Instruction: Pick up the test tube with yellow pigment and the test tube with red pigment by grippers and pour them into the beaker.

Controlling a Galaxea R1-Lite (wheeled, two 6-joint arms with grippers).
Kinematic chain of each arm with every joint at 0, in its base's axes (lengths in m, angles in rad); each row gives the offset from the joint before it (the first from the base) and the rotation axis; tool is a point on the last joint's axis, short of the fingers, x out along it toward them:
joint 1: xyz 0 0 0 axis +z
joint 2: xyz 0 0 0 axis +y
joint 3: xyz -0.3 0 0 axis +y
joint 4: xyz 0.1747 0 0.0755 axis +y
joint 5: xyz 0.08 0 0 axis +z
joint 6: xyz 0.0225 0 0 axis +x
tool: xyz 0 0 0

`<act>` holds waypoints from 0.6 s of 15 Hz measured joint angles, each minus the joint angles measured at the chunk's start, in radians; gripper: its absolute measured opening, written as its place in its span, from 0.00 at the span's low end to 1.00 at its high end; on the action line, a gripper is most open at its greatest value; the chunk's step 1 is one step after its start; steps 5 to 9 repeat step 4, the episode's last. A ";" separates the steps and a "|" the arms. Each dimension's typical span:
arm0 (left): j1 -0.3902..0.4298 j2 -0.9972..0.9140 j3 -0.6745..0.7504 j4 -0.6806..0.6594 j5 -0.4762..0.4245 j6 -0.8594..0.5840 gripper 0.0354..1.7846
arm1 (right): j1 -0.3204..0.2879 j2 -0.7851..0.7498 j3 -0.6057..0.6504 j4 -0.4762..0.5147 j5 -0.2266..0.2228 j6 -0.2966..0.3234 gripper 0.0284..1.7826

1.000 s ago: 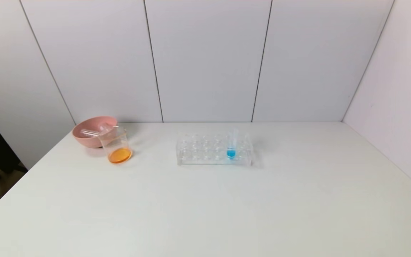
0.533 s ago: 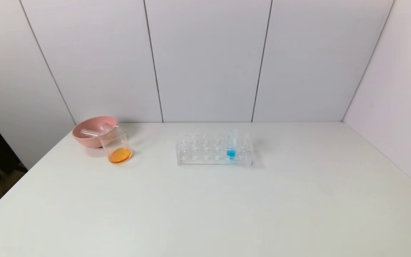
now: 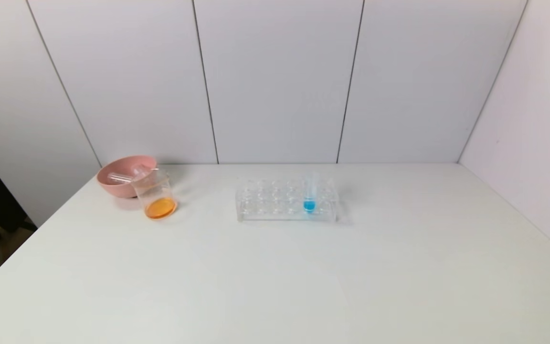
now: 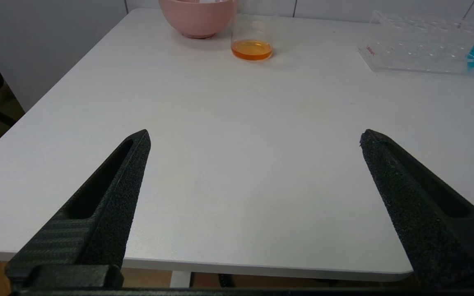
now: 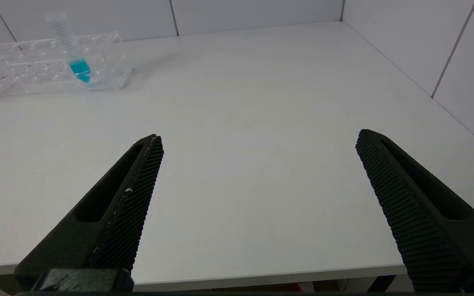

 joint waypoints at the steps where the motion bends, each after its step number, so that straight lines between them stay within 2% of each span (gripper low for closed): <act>1: 0.000 0.000 0.000 0.000 0.000 0.000 1.00 | 0.000 0.000 0.000 0.000 0.000 0.000 0.96; 9: 0.000 0.000 0.000 0.000 0.000 0.000 1.00 | 0.000 0.000 0.000 0.000 0.000 0.000 0.96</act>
